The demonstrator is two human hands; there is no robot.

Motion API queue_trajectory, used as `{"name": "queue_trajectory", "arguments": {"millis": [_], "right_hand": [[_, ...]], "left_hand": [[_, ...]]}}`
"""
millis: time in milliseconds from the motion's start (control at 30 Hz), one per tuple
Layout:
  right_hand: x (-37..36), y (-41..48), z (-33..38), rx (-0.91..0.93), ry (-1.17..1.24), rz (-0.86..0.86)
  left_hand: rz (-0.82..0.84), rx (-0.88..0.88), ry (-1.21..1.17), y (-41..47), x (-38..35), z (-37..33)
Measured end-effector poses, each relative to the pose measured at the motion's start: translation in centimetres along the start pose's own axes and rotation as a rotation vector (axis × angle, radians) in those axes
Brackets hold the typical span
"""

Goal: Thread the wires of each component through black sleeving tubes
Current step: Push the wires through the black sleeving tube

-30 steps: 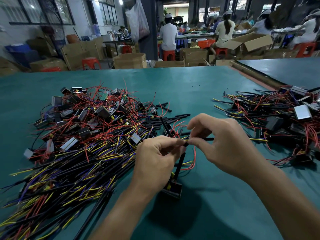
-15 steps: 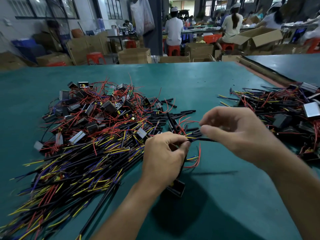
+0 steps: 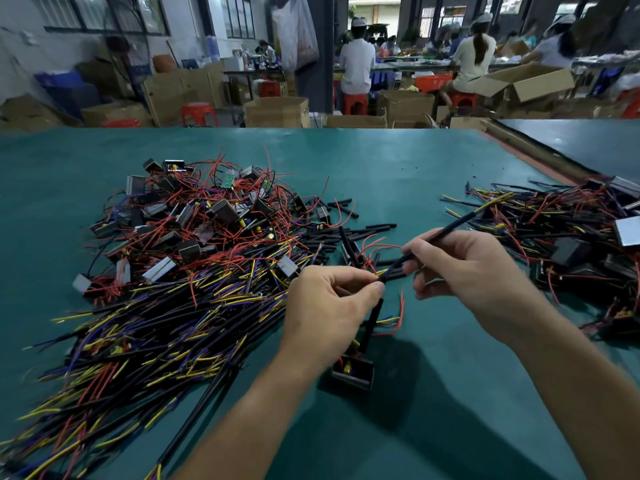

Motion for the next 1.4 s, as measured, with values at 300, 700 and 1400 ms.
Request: {"name": "queue_trajectory", "arguments": {"millis": [300,700,1400], "right_hand": [[-1.2,-0.4,0.7,0.240,-0.258,0.044],[-1.8,-0.6,1.1,0.355,-0.343,0.044],[-3.2,-0.3,-1.7,-0.020,-0.308,0.236]], "left_hand": [[-0.008,-0.172,0.156,0.0,0.2,-0.6],[0.080,-0.210,0.034,-0.2,0.0,-1.5],[0.039,0.093,-0.491,0.3,0.7,-0.1]]}}
Point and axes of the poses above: each hand's wrist, its own y-axis towards the middle knuckle, its own x-axis out of the back of the hand, z = x × y, the point moved 3 cm from there along y, towards the middle knuckle, and after that the axes turned 14 degrees about z, right-handed, at the moved point
